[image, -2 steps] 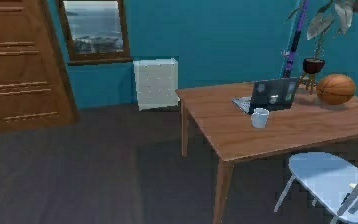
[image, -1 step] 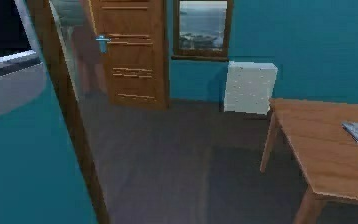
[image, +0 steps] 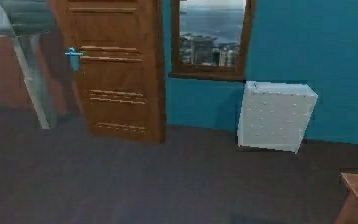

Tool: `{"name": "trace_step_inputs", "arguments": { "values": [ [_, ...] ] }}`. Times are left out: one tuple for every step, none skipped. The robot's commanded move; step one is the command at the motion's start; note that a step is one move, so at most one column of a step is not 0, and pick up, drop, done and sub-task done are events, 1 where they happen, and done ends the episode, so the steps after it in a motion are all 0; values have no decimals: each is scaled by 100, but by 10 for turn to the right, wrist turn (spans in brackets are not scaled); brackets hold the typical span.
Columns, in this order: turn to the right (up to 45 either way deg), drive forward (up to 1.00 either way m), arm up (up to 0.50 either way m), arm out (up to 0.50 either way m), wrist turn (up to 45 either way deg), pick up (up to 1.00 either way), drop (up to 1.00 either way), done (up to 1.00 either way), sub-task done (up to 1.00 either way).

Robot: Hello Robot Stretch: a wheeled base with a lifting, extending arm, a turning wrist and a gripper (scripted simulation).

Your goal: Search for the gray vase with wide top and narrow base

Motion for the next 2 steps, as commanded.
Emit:
{"name": "trace_step_inputs", "arguments": {
  "values": [
    [-180, 0, 0, 0, 0, 0, 0, 0, 0],
    [0, 90, 0, 0, 0, 0, 0, 0, 0]
  ]
}}
